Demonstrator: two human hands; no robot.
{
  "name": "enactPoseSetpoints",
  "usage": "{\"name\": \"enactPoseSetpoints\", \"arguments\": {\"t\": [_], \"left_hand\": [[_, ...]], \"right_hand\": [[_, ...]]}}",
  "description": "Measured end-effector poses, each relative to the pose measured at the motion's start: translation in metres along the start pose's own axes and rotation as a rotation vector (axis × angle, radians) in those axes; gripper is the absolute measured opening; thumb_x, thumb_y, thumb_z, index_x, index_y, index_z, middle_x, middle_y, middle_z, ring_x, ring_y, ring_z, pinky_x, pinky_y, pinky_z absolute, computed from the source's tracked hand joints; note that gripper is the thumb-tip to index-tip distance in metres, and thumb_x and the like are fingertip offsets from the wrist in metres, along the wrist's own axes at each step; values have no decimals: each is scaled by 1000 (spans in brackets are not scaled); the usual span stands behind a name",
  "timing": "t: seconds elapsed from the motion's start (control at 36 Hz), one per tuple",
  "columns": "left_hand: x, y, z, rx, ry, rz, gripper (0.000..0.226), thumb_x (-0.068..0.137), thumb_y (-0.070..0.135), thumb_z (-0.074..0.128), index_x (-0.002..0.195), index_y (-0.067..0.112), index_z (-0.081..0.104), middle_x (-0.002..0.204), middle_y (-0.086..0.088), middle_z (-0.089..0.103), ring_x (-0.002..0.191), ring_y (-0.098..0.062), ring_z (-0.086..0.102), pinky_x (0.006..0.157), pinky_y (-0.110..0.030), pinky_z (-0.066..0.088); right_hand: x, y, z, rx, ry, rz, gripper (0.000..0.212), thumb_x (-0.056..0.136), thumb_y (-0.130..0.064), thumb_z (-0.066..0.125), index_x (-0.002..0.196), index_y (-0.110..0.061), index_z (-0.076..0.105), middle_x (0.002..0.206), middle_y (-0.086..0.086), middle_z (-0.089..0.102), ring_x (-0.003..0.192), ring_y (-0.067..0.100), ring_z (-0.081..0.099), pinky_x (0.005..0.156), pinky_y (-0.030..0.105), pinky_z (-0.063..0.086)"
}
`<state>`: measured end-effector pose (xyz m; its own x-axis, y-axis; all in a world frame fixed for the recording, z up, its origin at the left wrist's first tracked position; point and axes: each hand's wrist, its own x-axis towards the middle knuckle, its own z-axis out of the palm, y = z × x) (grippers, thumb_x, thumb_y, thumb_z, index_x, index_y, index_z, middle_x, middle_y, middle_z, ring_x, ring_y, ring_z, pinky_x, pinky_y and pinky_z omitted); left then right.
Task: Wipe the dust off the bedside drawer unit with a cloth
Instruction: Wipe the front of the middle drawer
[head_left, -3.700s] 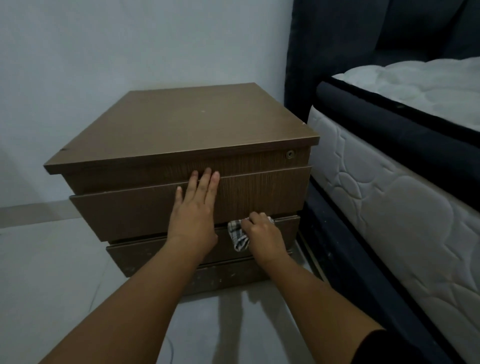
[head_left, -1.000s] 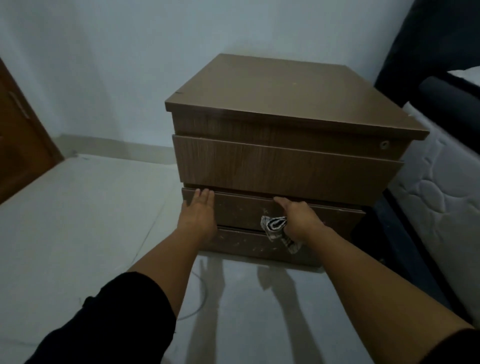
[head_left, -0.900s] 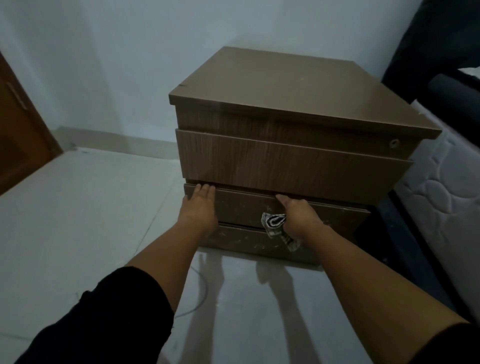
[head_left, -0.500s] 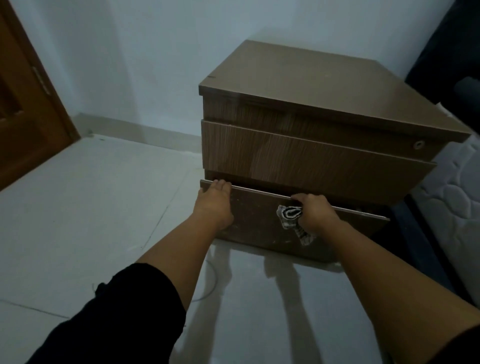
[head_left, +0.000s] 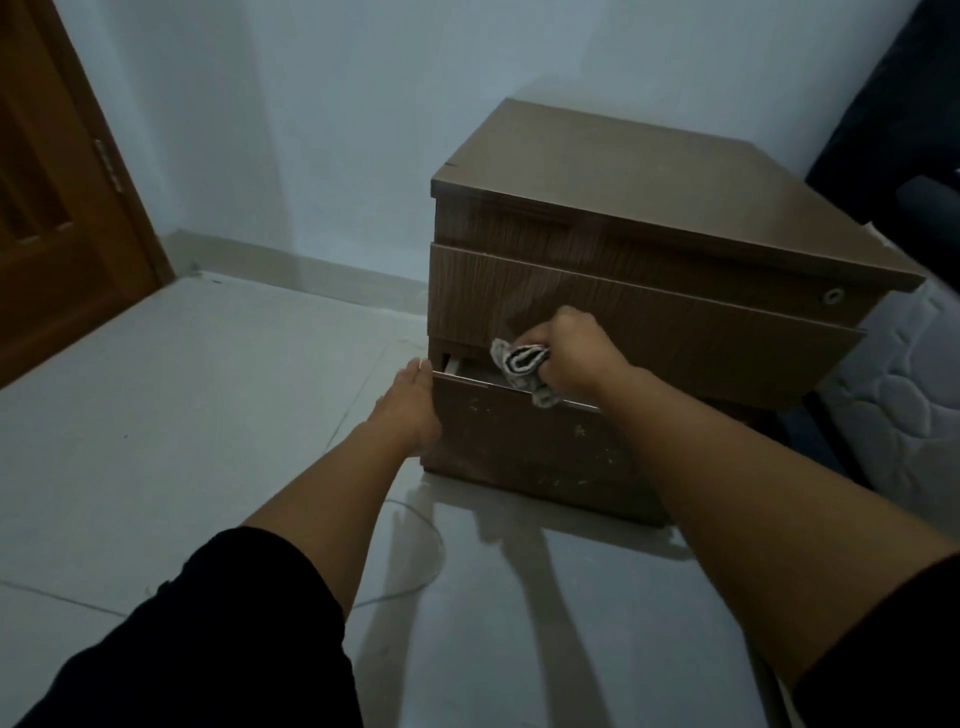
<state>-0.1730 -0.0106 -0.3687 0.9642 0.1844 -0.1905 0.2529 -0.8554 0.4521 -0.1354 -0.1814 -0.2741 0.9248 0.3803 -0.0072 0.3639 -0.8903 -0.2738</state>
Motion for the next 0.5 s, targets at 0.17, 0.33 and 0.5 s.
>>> {"name": "enactPoseSetpoints", "arguments": {"t": [0.17, 0.33, 0.5], "left_hand": [[-6, -5, -15, -16, -24, 47, 73, 93, 14, 54, 154, 12, 13, 161, -6, 15, 148, -25, 15, 119, -33, 17], [-10, -8, -28, -13, -45, 83, 66, 94, 5, 45, 152, 21, 19, 158, -11, 23, 145, -32, 22, 116, -36, 25], [-7, -11, -23, 43, -21, 63, 68, 94, 0, 40, 153, 23, 16, 159, -11, 18, 145, -31, 24, 117, -43, 27]], "right_hand": [[11, -39, 29, -41, 17, -60, 43, 84, -4, 63, 126, -15, 59, 122, 9, 44, 103, 28, 54, 91, 36, 53], [31, -59, 51, -171, -47, -120, 42, 83, -11, 67, 124, -16, 61, 121, 12, 47, 106, 30, 55, 95, 37, 48], [41, -63, 76, -191, -63, -99, 27, 90, -19, 56, 116, -15, 62, 112, 10, 64, 103, 27, 55, 90, 37, 50]]}}
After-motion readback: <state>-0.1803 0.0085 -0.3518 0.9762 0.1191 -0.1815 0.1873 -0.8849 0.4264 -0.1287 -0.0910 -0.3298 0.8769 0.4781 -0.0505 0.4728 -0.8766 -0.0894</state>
